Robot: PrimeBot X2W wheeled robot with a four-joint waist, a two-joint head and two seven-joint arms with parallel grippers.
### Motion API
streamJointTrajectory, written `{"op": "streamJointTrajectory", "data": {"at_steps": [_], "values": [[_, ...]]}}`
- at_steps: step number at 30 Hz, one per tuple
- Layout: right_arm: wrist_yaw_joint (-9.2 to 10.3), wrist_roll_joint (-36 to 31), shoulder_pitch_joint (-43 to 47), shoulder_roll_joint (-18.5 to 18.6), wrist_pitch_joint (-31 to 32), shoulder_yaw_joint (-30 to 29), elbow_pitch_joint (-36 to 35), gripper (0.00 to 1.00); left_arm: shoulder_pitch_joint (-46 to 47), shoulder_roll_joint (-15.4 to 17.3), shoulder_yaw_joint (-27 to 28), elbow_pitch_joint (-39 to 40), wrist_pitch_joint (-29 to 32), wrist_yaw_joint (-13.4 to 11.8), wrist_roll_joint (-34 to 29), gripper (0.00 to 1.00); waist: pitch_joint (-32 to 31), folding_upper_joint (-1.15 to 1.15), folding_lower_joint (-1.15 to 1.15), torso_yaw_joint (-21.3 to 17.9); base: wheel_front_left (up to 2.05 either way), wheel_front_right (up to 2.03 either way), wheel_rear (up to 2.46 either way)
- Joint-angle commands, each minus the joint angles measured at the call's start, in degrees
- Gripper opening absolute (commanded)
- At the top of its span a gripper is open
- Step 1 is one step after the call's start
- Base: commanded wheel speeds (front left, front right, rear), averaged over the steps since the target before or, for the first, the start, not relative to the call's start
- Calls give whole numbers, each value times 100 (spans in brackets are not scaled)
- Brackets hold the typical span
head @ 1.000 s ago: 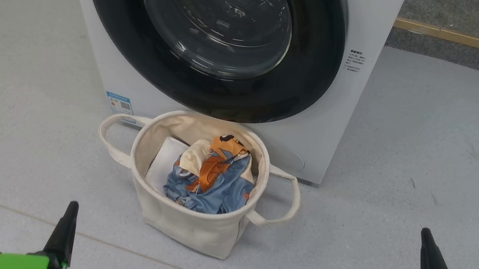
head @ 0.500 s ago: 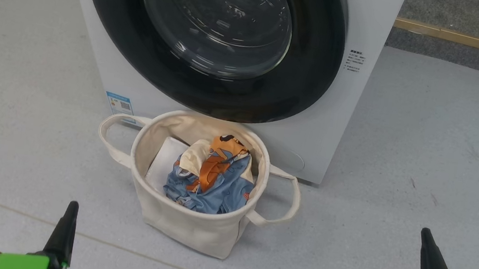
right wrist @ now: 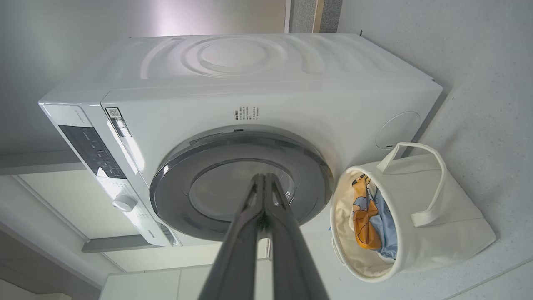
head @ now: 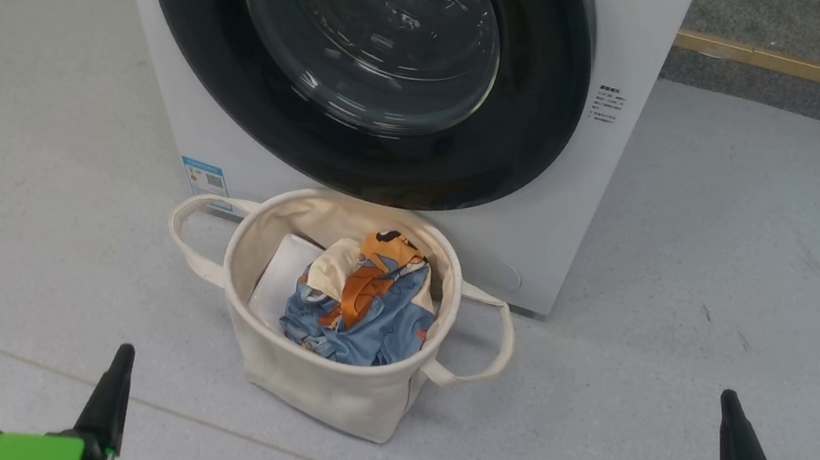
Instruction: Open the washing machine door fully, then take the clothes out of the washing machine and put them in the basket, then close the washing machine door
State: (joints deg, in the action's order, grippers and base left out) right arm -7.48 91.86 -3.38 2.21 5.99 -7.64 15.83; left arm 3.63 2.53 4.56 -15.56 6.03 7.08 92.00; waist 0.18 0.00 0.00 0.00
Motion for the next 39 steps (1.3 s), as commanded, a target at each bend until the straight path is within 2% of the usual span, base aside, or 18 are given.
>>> {"op": "streamJointTrajectory", "data": {"at_steps": [1,39], "values": [[-1,33,-280,66,47,115,-180,0,255,34,193,153,44,41,19,0,0,0,0,0,0,0,0],[-1,33,-280,66,47,115,-180,0,255,34,193,153,44,41,19,0,0,0,0,0,0,0,0]]}}
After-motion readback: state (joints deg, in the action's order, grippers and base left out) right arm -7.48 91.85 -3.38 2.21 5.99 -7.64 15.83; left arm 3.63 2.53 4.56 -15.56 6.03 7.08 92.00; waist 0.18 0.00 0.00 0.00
